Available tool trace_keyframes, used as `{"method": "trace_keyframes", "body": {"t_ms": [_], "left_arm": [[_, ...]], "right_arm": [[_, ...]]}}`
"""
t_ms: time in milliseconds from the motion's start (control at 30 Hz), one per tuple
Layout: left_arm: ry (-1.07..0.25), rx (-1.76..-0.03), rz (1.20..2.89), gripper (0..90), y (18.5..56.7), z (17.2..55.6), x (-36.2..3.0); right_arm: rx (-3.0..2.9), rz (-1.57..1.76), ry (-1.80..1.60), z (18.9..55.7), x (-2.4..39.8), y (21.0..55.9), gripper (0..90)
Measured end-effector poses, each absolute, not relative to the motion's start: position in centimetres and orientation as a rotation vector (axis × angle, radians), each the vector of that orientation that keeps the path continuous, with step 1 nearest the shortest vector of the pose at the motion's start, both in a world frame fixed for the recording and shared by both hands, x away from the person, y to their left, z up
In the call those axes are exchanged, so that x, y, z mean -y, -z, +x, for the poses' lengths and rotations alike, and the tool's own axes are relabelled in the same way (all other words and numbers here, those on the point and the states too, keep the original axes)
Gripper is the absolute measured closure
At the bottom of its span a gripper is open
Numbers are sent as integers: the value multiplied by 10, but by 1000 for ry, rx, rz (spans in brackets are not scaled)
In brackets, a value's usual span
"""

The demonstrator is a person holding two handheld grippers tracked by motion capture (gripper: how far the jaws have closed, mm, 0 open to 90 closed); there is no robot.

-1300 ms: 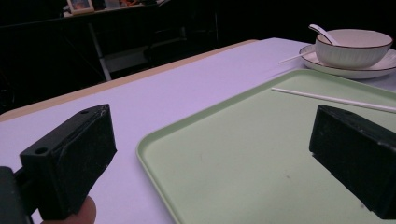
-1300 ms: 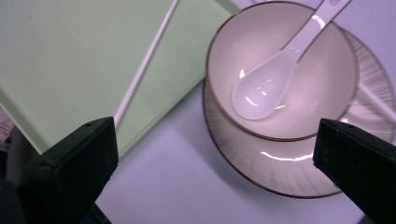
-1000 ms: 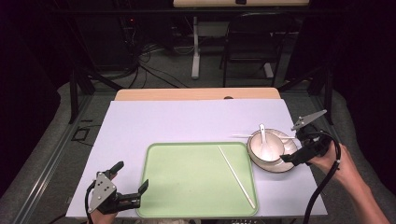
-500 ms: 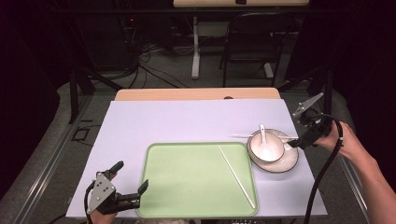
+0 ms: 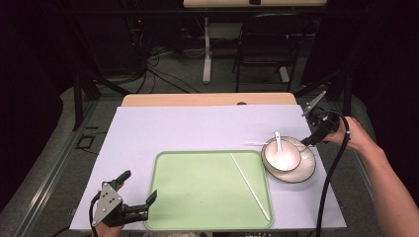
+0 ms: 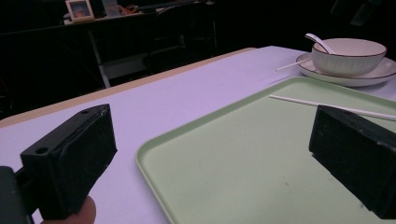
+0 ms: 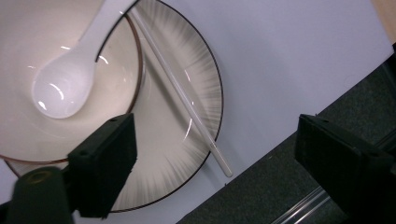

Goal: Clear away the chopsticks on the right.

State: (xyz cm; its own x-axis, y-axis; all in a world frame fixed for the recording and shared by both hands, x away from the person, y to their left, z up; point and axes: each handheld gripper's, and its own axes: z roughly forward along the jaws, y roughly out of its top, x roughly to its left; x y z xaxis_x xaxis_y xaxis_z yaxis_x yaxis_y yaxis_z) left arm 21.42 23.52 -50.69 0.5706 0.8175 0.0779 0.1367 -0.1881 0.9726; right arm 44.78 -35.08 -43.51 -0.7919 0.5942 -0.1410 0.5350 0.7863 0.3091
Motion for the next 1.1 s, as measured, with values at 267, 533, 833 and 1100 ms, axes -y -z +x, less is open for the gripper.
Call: {"method": "trace_keyframes", "body": {"t_ms": [267, 533, 833, 1100], "left_arm": [[-744, -807, 1656, 6, 507, 214, -236], [-742, -811, 1656, 7, 507, 214, -237], [-741, -811, 1661, 7, 507, 215, -237], [-739, -811, 1660, 7, 507, 214, -237]], "right_arm": [[-2778, 811, -285, 463, 338, 454, 293], [-2875, 707, -99, 470, 324, 474, 512], [-2922, 649, -81, 472, 322, 482, 633], [-2930, 646, -55, 473, 320, 493, 701]]}}
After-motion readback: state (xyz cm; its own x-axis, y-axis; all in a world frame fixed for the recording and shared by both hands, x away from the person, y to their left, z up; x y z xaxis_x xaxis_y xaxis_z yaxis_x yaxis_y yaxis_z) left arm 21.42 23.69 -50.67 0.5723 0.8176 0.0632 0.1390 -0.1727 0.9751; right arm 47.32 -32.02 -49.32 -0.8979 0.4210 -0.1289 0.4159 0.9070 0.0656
